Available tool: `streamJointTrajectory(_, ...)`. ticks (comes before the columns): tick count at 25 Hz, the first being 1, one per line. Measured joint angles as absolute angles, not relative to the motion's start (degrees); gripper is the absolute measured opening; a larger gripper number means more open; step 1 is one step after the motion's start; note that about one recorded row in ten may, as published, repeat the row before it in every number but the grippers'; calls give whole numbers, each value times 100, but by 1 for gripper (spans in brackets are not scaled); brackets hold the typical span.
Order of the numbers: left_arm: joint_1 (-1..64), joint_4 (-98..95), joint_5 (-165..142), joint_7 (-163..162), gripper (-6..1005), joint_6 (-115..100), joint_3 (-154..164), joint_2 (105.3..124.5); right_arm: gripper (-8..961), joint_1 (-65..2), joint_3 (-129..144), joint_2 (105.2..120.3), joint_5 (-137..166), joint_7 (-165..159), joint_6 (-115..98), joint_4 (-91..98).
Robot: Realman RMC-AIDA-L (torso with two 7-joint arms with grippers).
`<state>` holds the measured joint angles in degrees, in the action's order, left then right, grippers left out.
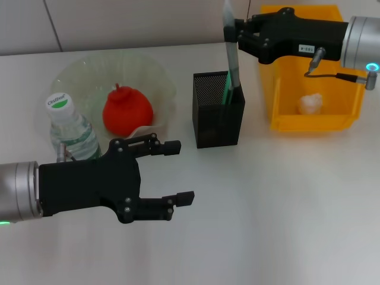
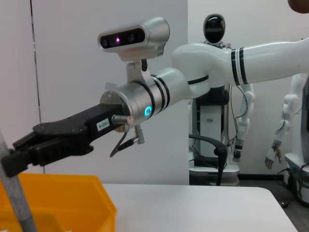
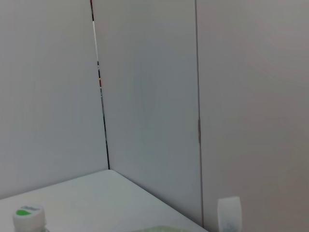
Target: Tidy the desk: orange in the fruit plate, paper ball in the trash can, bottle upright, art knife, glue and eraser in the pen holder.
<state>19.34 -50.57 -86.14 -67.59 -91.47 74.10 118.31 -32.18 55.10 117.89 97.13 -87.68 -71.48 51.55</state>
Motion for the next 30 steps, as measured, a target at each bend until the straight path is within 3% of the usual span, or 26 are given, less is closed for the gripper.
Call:
streamJointTrajectory(10,1969,-5004,-8614,-6762,810,-9149,7418,11837,152,-3570,5510,11794,9687,-8355,-6934,4509)
streamJointTrajectory(30,1982,-4992,-8618,-6797,810,-9140,7418,11831,234,-3500,5510,11882,9685,-8375,-6706,4366)
